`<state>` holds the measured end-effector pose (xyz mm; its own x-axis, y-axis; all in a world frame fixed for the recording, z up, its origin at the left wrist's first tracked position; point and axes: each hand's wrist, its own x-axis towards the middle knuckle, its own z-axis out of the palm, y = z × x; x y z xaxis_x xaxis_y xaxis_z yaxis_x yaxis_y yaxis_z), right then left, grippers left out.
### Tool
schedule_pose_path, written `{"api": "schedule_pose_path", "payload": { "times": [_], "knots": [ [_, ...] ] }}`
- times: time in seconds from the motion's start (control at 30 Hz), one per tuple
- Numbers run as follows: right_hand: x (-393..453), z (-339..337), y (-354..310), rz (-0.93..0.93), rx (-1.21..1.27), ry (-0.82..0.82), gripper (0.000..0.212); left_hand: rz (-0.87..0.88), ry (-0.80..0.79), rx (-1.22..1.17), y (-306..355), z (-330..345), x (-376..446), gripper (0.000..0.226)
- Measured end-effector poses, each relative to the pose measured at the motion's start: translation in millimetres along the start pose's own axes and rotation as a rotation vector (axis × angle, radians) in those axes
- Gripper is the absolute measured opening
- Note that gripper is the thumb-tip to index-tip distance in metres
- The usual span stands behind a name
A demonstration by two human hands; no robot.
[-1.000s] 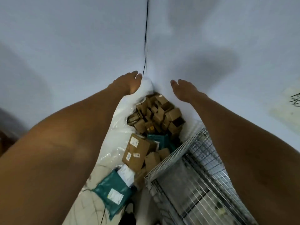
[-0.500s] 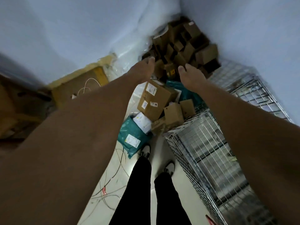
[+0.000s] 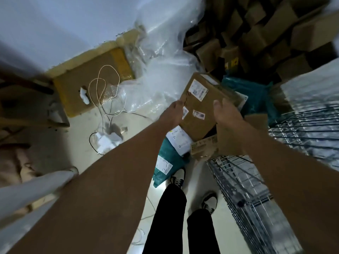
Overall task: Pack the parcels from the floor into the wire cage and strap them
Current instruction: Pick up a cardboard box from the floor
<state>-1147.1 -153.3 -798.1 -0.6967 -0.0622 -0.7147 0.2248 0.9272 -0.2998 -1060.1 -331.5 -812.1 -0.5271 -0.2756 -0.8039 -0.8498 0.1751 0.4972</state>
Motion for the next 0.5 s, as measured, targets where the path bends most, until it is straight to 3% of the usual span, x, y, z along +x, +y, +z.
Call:
{"api": "schedule_pose_path", "payload": {
  "times": [0.1, 0.17, 0.3, 0.5],
  "knots": [
    [51, 11, 18, 0.018, -0.015, 0.106, 0.065, -0.060, -0.043, -0.127, -33, 23, 52, 0.082],
    [85, 12, 30, -0.036, -0.083, 0.163, 0.069, -0.113, -0.018, -0.257, -51, 41, 89, 0.074],
    [135, 21, 35, -0.122, -0.181, 0.147, 0.071, -0.207, -0.023, -0.489, -73, 69, 137, 0.057],
    [171, 39, 54, -0.173, -0.200, 0.144, 0.067, -0.294, 0.076, -0.580, -92, 85, 182, 0.055]
  ]
}}
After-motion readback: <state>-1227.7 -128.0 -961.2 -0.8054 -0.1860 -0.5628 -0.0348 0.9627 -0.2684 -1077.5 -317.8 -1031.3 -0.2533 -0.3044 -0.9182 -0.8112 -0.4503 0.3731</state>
